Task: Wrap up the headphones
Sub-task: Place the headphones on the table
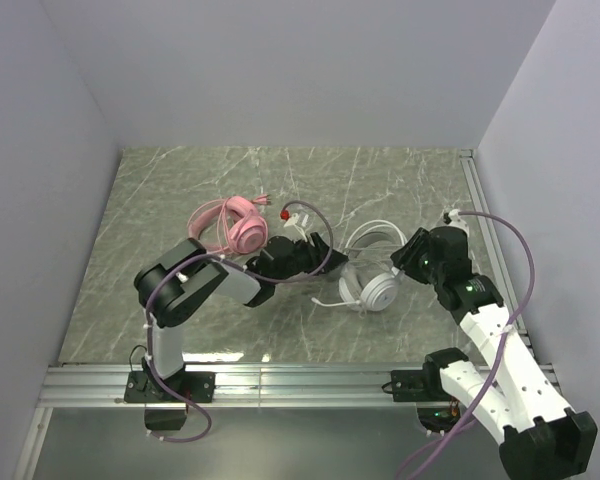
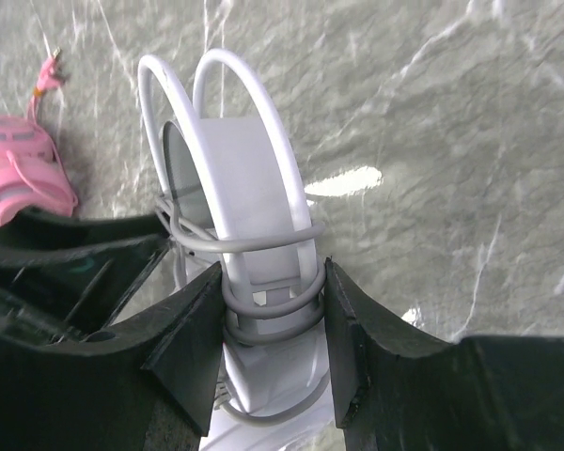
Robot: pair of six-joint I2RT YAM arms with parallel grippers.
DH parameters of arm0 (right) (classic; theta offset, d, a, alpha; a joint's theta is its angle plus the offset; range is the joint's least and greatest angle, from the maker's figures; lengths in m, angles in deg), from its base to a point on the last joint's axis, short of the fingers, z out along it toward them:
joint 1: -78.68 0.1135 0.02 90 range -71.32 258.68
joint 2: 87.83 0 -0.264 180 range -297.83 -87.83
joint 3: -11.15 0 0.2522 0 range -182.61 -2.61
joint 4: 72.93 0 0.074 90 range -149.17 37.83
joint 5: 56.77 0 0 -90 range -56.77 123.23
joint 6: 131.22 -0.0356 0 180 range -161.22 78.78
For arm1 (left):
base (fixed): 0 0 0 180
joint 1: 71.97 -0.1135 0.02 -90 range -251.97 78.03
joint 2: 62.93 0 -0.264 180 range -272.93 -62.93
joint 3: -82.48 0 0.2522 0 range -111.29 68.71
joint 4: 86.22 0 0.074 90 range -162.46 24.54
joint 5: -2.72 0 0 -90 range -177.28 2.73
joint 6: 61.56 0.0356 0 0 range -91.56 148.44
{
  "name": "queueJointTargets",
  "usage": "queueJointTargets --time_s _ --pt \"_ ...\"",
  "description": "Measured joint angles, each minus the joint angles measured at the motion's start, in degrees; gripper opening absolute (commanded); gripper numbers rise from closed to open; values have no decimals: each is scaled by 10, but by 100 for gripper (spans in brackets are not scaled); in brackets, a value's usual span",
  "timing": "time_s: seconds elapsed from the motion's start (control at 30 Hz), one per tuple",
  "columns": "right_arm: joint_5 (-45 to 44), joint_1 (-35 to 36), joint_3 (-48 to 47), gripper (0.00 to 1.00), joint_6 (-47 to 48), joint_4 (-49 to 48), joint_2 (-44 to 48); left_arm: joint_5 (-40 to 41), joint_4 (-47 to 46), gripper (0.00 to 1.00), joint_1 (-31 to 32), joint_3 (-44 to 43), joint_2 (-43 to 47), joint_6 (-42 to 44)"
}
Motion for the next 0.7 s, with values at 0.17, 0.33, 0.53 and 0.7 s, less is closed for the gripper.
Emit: queueJointTargets --time_s 0.17,0.33,0.53,0.7 --pt "2 -23 -2 25 7 -8 0 0 33 56 -3 2 38 23" --pt "5 -37 -2 24 11 -12 0 0 70 55 -3 2 60 39" --pt "4 -51 -2 24 23 -12 0 8 108 55 -8 20 85 54" --pt "5 -56 -2 24 27 -12 0 9 115 54 -10 21 89 57"
